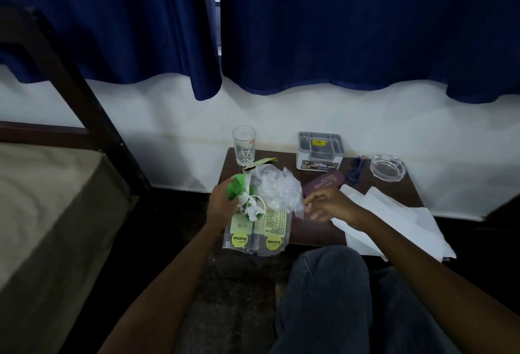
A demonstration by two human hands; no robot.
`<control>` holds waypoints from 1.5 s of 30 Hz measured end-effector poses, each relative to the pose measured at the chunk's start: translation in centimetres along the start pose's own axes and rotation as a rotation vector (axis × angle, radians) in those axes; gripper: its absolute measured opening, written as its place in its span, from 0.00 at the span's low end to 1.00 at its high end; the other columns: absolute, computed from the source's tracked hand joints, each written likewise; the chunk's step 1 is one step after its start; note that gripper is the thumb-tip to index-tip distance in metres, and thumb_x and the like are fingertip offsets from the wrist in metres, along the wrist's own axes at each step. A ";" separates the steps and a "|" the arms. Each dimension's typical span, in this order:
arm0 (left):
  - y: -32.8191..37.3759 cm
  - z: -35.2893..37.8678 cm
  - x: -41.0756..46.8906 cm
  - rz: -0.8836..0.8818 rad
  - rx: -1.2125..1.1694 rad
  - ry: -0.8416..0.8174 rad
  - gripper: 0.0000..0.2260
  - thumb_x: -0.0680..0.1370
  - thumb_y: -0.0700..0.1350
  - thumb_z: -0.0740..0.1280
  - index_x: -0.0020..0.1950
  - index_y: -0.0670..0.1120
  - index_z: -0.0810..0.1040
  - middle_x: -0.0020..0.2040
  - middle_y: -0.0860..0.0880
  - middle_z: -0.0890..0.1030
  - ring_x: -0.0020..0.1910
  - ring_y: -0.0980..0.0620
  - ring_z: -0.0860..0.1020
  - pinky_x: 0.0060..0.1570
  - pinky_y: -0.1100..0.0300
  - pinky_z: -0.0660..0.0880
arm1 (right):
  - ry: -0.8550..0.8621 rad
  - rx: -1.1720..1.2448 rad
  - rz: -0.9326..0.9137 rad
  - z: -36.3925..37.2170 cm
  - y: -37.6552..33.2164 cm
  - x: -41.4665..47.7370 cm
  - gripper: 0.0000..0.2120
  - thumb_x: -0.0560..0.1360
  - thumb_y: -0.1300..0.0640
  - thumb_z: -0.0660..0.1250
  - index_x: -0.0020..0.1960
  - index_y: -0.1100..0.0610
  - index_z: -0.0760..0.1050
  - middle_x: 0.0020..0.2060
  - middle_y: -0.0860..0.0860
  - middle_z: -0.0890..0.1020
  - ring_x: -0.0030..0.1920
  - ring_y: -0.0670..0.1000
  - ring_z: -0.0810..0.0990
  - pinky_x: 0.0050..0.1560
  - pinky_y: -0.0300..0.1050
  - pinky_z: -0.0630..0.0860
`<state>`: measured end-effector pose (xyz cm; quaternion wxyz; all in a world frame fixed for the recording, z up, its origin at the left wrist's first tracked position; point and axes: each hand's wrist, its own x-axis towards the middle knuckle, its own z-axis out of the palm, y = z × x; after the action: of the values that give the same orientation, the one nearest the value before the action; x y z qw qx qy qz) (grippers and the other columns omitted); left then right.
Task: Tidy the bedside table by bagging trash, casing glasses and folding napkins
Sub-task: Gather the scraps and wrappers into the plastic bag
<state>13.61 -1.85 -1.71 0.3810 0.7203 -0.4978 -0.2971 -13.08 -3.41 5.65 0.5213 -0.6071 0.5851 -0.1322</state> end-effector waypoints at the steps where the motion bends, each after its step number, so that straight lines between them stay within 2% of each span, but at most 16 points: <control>1: 0.4 -0.2 -0.3 0.008 -0.035 0.052 0.21 0.67 0.39 0.69 0.60 0.44 0.77 0.50 0.47 0.81 0.46 0.48 0.80 0.45 0.62 0.75 | 0.000 0.016 0.005 -0.1 0.2 0.0 0.07 0.76 0.65 0.61 0.49 0.58 0.77 0.38 0.50 0.82 0.29 0.42 0.80 0.31 0.33 0.74; 3: 1.1 -0.6 -0.7 0.013 -0.137 0.127 0.19 0.69 0.39 0.69 0.60 0.40 0.77 0.49 0.48 0.79 0.43 0.53 0.78 0.41 0.71 0.72 | 0.004 0.044 0.008 -0.2 0.6 0.0 0.08 0.75 0.65 0.61 0.50 0.59 0.77 0.38 0.50 0.83 0.30 0.43 0.80 0.32 0.35 0.75; 4: 1.3 -1.0 -0.7 -0.009 -0.197 0.160 0.18 0.70 0.37 0.70 0.60 0.39 0.77 0.50 0.46 0.80 0.45 0.52 0.77 0.43 0.69 0.73 | 0.008 0.052 0.002 -0.2 0.7 0.0 0.08 0.75 0.65 0.61 0.51 0.60 0.77 0.38 0.50 0.83 0.29 0.43 0.81 0.33 0.35 0.75; 6: 1.0 -1.8 -0.3 -0.072 -0.338 0.193 0.20 0.69 0.33 0.71 0.61 0.41 0.76 0.56 0.40 0.80 0.51 0.45 0.78 0.50 0.55 0.77 | 0.010 0.076 -0.013 -0.2 0.8 -0.1 0.08 0.76 0.65 0.61 0.52 0.61 0.77 0.38 0.51 0.83 0.29 0.42 0.81 0.33 0.35 0.75; 8: 0.6 -2.6 0.2 -0.125 -0.459 0.183 0.22 0.69 0.32 0.71 0.62 0.41 0.74 0.59 0.36 0.78 0.55 0.38 0.78 0.50 0.45 0.79 | 0.007 0.128 -0.026 -0.1 0.8 -0.2 0.08 0.77 0.65 0.60 0.49 0.60 0.77 0.38 0.52 0.82 0.29 0.42 0.81 0.32 0.35 0.76; 11: 1.6 -3.6 0.1 -0.135 -0.572 0.203 0.23 0.71 0.31 0.69 0.65 0.37 0.70 0.61 0.33 0.76 0.46 0.43 0.79 0.33 0.64 0.80 | 0.003 0.227 -0.050 0.2 0.4 -0.4 0.08 0.77 0.64 0.61 0.45 0.56 0.77 0.39 0.52 0.83 0.30 0.44 0.82 0.35 0.38 0.77; 13: 2.6 -3.7 0.0 -0.121 -0.594 0.216 0.22 0.72 0.32 0.69 0.66 0.37 0.70 0.61 0.35 0.75 0.41 0.51 0.78 0.29 0.68 0.78 | 0.004 0.283 -0.062 0.3 0.2 -0.4 0.08 0.77 0.63 0.61 0.46 0.57 0.78 0.40 0.52 0.83 0.32 0.45 0.82 0.40 0.41 0.78; 18: 5.7 -2.0 -0.8 -0.148 -0.710 0.127 0.21 0.74 0.36 0.68 0.67 0.41 0.69 0.60 0.40 0.77 0.44 0.50 0.79 0.31 0.67 0.78 | 0.051 0.370 -0.108 -0.4 0.0 -1.2 0.12 0.76 0.66 0.62 0.58 0.62 0.76 0.49 0.55 0.81 0.40 0.47 0.80 0.40 0.41 0.78; 22: 10.2 2.1 -2.1 -0.150 -0.775 -0.018 0.20 0.74 0.34 0.67 0.66 0.41 0.70 0.57 0.41 0.77 0.49 0.46 0.77 0.39 0.61 0.77 | 0.152 0.495 -0.146 -2.6 0.6 -2.4 0.23 0.73 0.65 0.67 0.67 0.54 0.71 0.61 0.53 0.74 0.52 0.50 0.78 0.49 0.48 0.79; 24: 12.4 4.2 -2.8 -0.142 -0.761 -0.091 0.20 0.75 0.34 0.66 0.65 0.42 0.70 0.54 0.43 0.77 0.48 0.48 0.76 0.41 0.60 0.75 | 0.161 0.555 -0.175 -3.7 0.9 -3.0 0.26 0.73 0.63 0.68 0.69 0.50 0.69 0.59 0.51 0.75 0.56 0.51 0.77 0.54 0.53 0.78; 28: 16.4 9.9 -3.9 -0.086 -0.711 -0.279 0.16 0.75 0.34 0.67 0.62 0.40 0.72 0.52 0.42 0.78 0.45 0.46 0.79 0.35 0.63 0.79 | 0.203 0.652 -0.175 -7.3 2.9 -4.6 0.23 0.74 0.61 0.68 0.66 0.48 0.71 0.51 0.51 0.81 0.50 0.54 0.81 0.53 0.52 0.79; 31: 19.2 14.3 -5.8 -0.115 -0.584 -0.561 0.18 0.76 0.44 0.68 0.65 0.48 0.71 0.58 0.45 0.79 0.54 0.43 0.80 0.41 0.59 0.80 | 0.316 0.677 -0.112 -11.0 5.7 -6.6 0.14 0.74 0.66 0.65 0.58 0.57 0.77 0.44 0.55 0.81 0.39 0.55 0.84 0.43 0.45 0.80; 34: 21.2 18.1 -7.8 -0.163 -0.487 -0.767 0.19 0.77 0.50 0.66 0.67 0.53 0.70 0.60 0.51 0.76 0.58 0.44 0.78 0.47 0.55 0.80 | 0.427 0.652 -0.044 -14.8 9.2 -9.0 0.11 0.73 0.69 0.62 0.48 0.56 0.78 0.38 0.57 0.80 0.32 0.52 0.84 0.36 0.41 0.78; 38: 22.7 22.3 -9.7 -0.132 -0.406 -0.851 0.14 0.78 0.48 0.63 0.64 0.52 0.72 0.59 0.52 0.76 0.57 0.45 0.78 0.52 0.55 0.77 | 0.567 0.628 0.080 -19.4 14.5 -12.2 0.10 0.73 0.69 0.62 0.47 0.56 0.76 0.36 0.56 0.81 0.28 0.49 0.83 0.30 0.37 0.76; 42: 23.3 24.8 -11.0 -0.092 -0.361 -0.946 0.14 0.79 0.49 0.60 0.64 0.51 0.72 0.62 0.49 0.77 0.59 0.45 0.79 0.59 0.52 0.74 | 0.748 0.451 0.286 -22.5 20.0 -14.5 0.08 0.73 0.66 0.63 0.46 0.55 0.76 0.36 0.56 0.80 0.22 0.45 0.79 0.31 0.39 0.74; 45: 23.4 25.7 -11.5 -0.077 -0.323 -0.971 0.15 0.80 0.50 0.60 0.65 0.50 0.71 0.61 0.48 0.78 0.58 0.46 0.79 0.60 0.51 0.73 | 0.828 0.292 0.440 -23.5 23.9 -15.4 0.08 0.70 0.66 0.65 0.44 0.56 0.78 0.39 0.59 0.79 0.22 0.49 0.78 0.31 0.41 0.74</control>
<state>-22.41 -2.54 4.90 0.2010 0.4490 -0.5383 -0.6843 -49.20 3.90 3.68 0.3400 -0.2862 0.8329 -0.3298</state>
